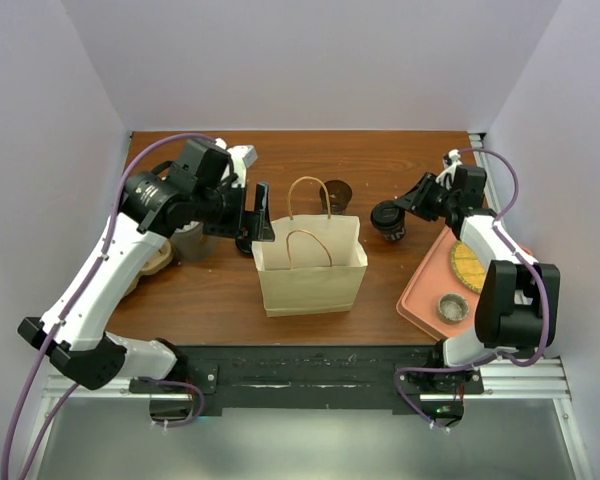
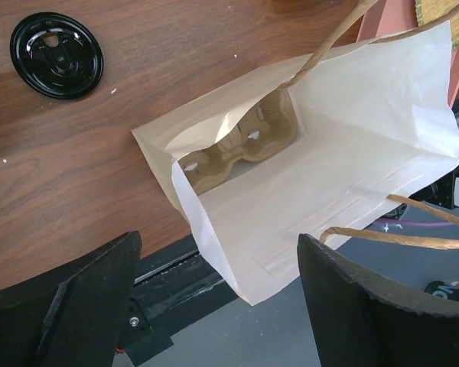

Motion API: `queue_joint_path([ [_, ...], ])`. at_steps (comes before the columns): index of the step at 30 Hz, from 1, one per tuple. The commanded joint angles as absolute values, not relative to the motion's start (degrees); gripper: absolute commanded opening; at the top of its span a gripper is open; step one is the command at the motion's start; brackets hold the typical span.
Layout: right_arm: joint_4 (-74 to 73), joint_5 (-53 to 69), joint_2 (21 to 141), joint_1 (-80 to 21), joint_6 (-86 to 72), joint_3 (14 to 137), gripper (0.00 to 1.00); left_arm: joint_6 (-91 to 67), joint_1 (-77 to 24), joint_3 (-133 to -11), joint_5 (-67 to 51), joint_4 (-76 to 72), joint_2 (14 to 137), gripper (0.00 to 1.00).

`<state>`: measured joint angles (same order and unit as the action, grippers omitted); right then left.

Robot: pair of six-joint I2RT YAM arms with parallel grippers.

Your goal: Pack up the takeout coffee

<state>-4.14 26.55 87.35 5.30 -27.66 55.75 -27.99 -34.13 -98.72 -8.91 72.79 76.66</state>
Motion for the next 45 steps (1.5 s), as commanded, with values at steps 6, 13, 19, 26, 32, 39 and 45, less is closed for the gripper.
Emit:
queue_joint_path([
  [6, -0.3, 28.6, 87.2, 6.9, -28.7, 54.4, 0.38, -25.0, -33.8, -101.8, -9.7, 73.2, 77.6, 0.88],
  [13, -1.7, 27.2, 86.9, 7.7, -27.1, 53.4, 0.47, -24.6, -33.8, -102.0, -9.2, 73.7, 77.7, 0.89],
  [19, -2.8, 25.9, 86.4, 8.3, -26.2, 53.3, 0.47, -24.3, -33.8, -102.1, -8.5, 74.4, 76.8, 0.89],
  [26, -3.2, 27.5, 84.5, 8.8, -25.1, 52.1, 0.46, -24.8, -33.8, -101.9, -8.3, 74.3, 75.8, 0.89],
  [32, -5.9, 28.0, 80.3, 8.7, -21.8, 49.0, 0.45, -25.0, -33.8, -100.9, -8.4, 74.1, 74.8, 0.89],
  [39, -8.6, 26.7, 78.2, 8.8, -20.7, 50.0, 0.45, -25.3, -33.8, -100.2, -9.0, 73.7, 73.8, 0.89],
  [45, -19.1, 18.5, 77.3, 8.6, -19.2, 58.4, 0.50, -24.3, -33.8, -99.8, -7.4, 75.1, 73.2, 0.89],
])
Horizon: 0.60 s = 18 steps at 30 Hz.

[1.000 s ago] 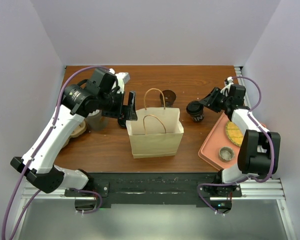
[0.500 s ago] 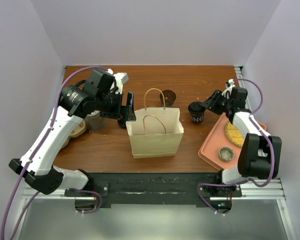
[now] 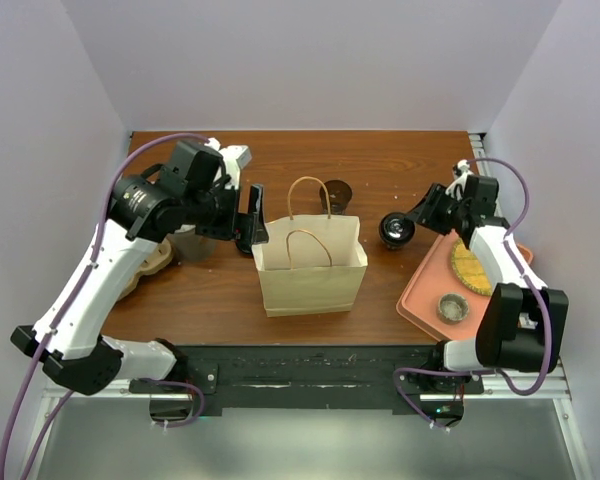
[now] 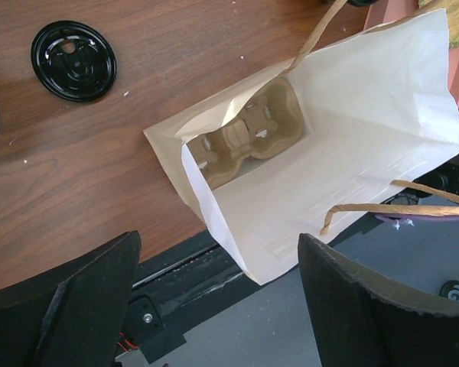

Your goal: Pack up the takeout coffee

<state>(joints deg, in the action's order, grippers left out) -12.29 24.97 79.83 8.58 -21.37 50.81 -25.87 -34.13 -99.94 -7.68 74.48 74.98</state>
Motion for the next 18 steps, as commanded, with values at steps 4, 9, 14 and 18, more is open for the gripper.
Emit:
queue_joint_path([
  [4, -29.8, 12.2, 77.9, 7.9, -18.9, 64.6, 0.56, -24.0, -33.8, -98.8, -7.0, 74.4, 72.2, 0.89],
  [9, -38.7, 3.4, 78.4, 0.5, -15.0, 71.6, 0.64, -24.5, -33.8, -98.2, -6.9, 71.9, 70.7, 0.90],
  [14, -46.0, -5.4, 81.2, -6.8, -12.3, 75.8, 0.70, -26.6, -33.8, -96.4, -8.0, 67.2, 68.1, 0.95],
  [18, -48.1, -6.1, 84.4, -8.3, -9.8, 78.8, 0.75, -27.4, -33.8, -94.0, -9.2, 66.7, 66.8, 0.95],
])
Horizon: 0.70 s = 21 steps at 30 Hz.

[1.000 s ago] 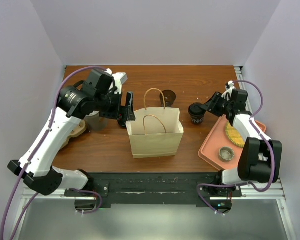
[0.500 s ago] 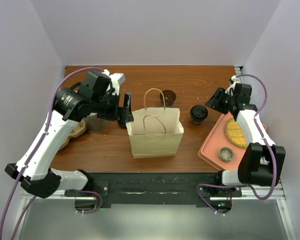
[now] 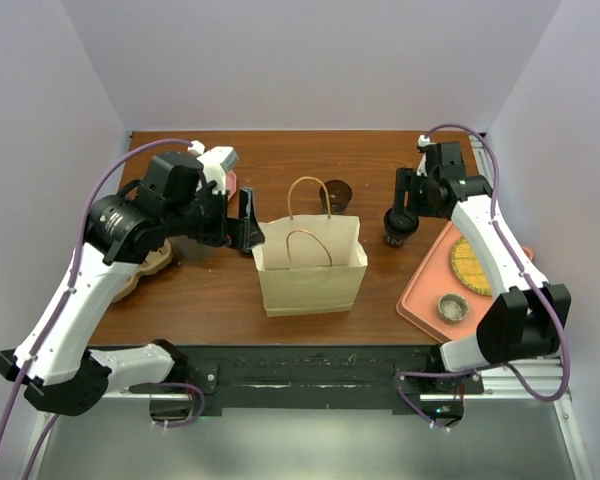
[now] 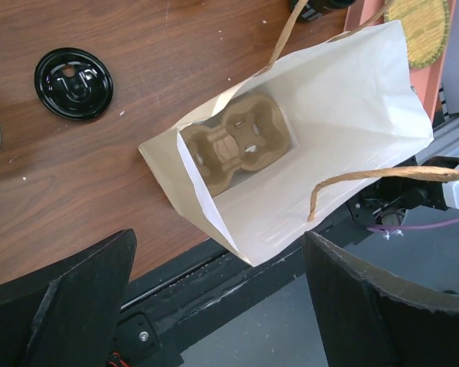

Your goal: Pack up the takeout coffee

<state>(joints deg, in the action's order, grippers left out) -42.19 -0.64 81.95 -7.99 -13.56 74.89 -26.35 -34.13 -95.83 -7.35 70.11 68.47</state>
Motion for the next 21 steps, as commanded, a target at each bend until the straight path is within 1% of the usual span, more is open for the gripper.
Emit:
queue_joint_path([
  [1, -48.5, -6.3, 85.6, -8.4, -8.8, 79.3, 0.76, -27.7, -33.8, -93.6, -9.5, 66.6, 66.6, 0.95],
  [6, -50.9, -6.9, 89.6, -8.8, -5.8, 82.5, 0.79, -28.2, -33.8, -93.4, -9.1, 67.2, 65.8, 0.95],
  [10, -49.5, -5.5, 91.3, -8.9, -3.7, 82.7, 0.82, -28.7, -33.8, -93.0, -8.4, 68.2, 65.2, 0.95],
  [21, -47.5, -5.0, 96.1, -10.0, -2.5, 85.3, 0.82, -30.2, -33.8, -91.5, -7.5, 67.3, 64.3, 0.94],
])
